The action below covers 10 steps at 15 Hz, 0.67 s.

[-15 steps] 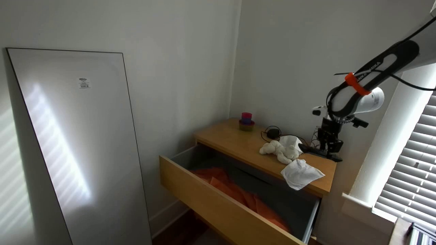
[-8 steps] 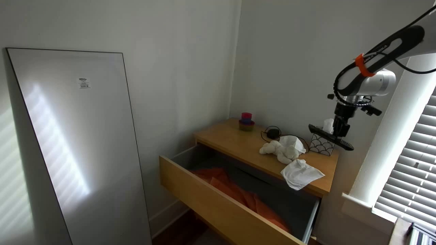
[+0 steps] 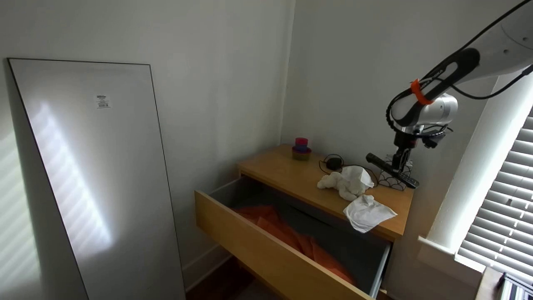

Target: Remove the remote from the paper towel and put it on the cupboard

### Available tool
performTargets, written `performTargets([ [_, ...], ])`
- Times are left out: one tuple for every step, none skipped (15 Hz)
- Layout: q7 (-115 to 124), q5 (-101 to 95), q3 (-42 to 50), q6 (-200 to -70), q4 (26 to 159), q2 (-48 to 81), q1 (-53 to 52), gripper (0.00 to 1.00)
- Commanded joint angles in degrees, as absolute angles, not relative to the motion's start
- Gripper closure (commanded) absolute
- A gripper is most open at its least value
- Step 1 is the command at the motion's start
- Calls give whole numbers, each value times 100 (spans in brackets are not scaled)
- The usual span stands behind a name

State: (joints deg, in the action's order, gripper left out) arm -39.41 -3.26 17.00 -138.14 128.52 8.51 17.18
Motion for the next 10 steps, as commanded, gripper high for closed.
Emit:
performTargets([
  [-2903,-521,1696,-13859,12225,1566,1773,69],
  [-3349,-416,1584,-13800,12582,1170,1847,69],
  [-3288,-431,1565,-13800,12493,1284,1864,44],
  [-3291,-431,1553,-13800,12481,1316,1869,44],
  [-3291,-431,1545,-13800,12481,1313,1867,44],
  [-3292,-429,1542,-13800,12482,1298,1865,44],
  [-3293,-428,1543,-13800,12482,1287,1864,44],
  [-3294,-428,1543,-13800,12482,1285,1865,44],
  [-3284,-473,1542,-13661,12359,1392,1851,69],
  [-3164,-558,1558,-13643,12183,1558,1823,69],
])
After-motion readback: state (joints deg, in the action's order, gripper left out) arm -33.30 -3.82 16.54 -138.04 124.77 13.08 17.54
